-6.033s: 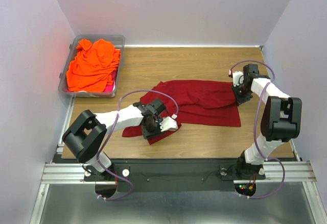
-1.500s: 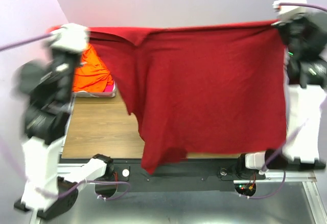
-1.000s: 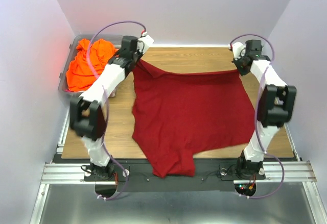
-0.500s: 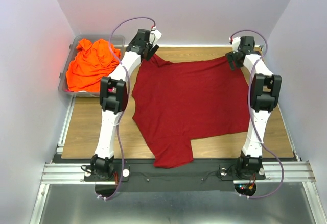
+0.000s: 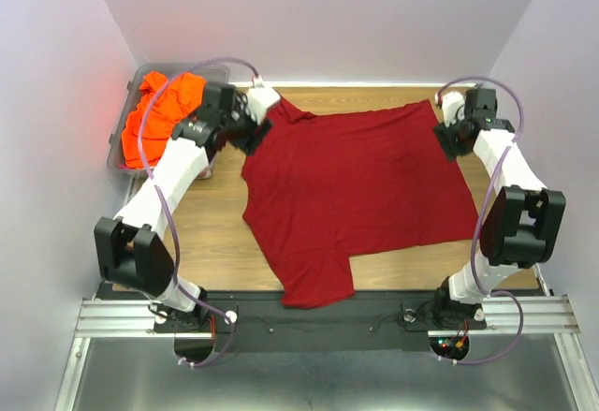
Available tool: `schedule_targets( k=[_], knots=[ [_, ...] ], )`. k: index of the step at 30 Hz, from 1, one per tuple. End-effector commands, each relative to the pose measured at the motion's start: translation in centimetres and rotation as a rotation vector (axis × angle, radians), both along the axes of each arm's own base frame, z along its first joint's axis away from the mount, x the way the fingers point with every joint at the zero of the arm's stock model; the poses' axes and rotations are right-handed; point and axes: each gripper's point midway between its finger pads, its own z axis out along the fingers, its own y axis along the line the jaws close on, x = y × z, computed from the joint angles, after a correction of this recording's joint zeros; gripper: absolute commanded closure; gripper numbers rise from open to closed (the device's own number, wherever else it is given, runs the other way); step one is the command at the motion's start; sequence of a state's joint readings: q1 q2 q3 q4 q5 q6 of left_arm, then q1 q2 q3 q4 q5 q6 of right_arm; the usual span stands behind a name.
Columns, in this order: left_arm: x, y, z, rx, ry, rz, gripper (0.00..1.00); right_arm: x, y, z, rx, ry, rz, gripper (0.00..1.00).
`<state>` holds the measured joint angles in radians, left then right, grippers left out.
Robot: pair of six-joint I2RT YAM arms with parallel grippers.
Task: Fold and stack the t-shirts
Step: Flatten the tshirt out
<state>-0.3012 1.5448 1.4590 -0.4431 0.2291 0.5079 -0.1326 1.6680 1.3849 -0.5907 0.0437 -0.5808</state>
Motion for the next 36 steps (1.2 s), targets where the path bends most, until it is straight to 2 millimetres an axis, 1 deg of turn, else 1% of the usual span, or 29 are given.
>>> schedule_targets(
  k=[1,2,3,4,5,6,8,9,10,11,12,15,17,18,19,22,23,25,26,27,28,29,30,32,33,34,35,36],
  knots=[
    [-8.4,-0.2,-8.8,0.067,0.295,-0.133,0.32,-5.9,0.9,-4.3,0.023,0.216,0.072,0.4],
    [-9.1,0.0,-9.4,0.079,0.305,-0.13,0.32,-7.2,1.1,-5.4,0.026,0.252,0.078,0.42],
    [-9.7,-0.2,-9.7,0.089,0.303,-0.137,0.34,-7.9,1.2,-6.0,0.029,0.275,0.079,0.45],
    [-10.8,0.1,-11.3,0.11,0.337,-0.137,0.34,-8.4,1.2,-6.6,0.028,0.294,0.084,0.45],
    [-11.1,0.2,-11.8,0.132,0.335,-0.132,0.35,-9.3,1.3,-7.8,0.035,0.333,0.088,0.47],
    [-11.8,0.4,-13.0,0.149,0.363,-0.127,0.36,-9.7,1.4,-8.4,0.036,0.352,0.092,0.48],
    [-12.1,0.9,-14.3,0.192,0.388,-0.109,0.38,-10.4,1.4,-9.7,0.043,0.394,0.09,0.5],
    [-12.2,1.2,-15.4,0.211,0.415,-0.098,0.39,-10.8,2.0,-10.9,0.077,0.425,0.101,0.51],
    [-12.2,1.8,-16.1,0.24,0.427,-0.075,0.4,-11.0,2.3,-11.3,0.091,0.434,0.108,0.52],
    [-12.1,2.1,-16.5,0.259,0.431,-0.066,0.41,-11.1,2.4,-11.6,0.1,0.443,0.109,0.52],
    [-12.0,2.6,-17.4,0.28,0.452,-0.051,0.41,-11.4,2.6,-12.2,0.112,0.461,0.105,0.52],
    [-11.0,3.8,-18.5,0.322,0.469,-0.006,0.43,-11.4,3.0,-12.9,0.135,0.476,0.103,0.53],
    [-9.8,5.0,-19.5,0.35,0.491,0.031,0.46,-11.5,3.0,-13.7,0.14,0.492,0.096,0.53],
    [-9.5,5.5,-20.5,0.365,0.52,0.045,0.46,-11.4,2.9,-13.8,0.138,0.493,0.092,0.53],
    [-8.3,6.3,-20.3,0.367,0.506,0.077,0.47,-11.1,2.9,-14.1,0.142,0.497,0.082,0.53],
    [-6.6,7.1,-20.8,0.384,0.51,0.096,0.48,-10.6,3.1,-14.2,0.156,0.494,0.07,0.53],
    [-6.1,8.5,-21.1,0.431,0.509,0.125,0.49,-10.5,3.3,-14.1,0.164,0.491,0.072,0.53],
    [-4.9,9.4,-20.5,0.446,0.488,0.144,0.49,-10.7,3.7,-14.1,0.167,0.49,0.077,0.53],
    [-4.8,9.7,-20.2,0.442,0.491,0.148,0.49,-10.7,4.1,-13.9,0.174,0.485,0.087,0.53],
    [-4.4,10.0,-19.3,0.424,0.479,0.155,0.49,-10.8,4.3,-13.5,0.184,0.474,0.088,0.53],
    [-4.1,9.4,-18.3,0.391,0.463,0.138,0.49,-10.8,4.5,-13.0,0.193,0.464,0.08,0.53],
    [-4.2,9.3,-17.6,0.386,0.455,0.133,0.49,-10.8,4.6,-12.7,0.194,0.453,0.08,0.53],
    [-4.2,8.4,-16.0,0.343,0.419,0.11,0.49,-10.7,4.5,-11.8,0.193,0.426,0.075,0.53],
    [-4.5,7.3,-14.5,0.302,0.398,0.083,0.47,-10.3,4.3,-10.7,0.203,0.389,0.066,0.53],
    [-5.1,6.9,-13.3,0.285,0.383,0.072,0.47,-9.6,3.9,-9.7,0.204,0.356,0.06,0.53],
    [-5.4,6.3,-12.7,0.27,0.374,0.063,0.46,-9.2,3.6,-8.7,0.202,0.328,0.055,0.53],
    [-6.4,5.1,-11.9,0.241,0.364,0.032,0.46,-9.3,2.9,-8.2,0.204,0.322,0.039,0.53],
    [-7.0,4.1,-11.5,0.228,0.36,0.009,0.46,-9.0,2.5,-7.5,0.195,0.309,0.044,0.53]
  ],
)
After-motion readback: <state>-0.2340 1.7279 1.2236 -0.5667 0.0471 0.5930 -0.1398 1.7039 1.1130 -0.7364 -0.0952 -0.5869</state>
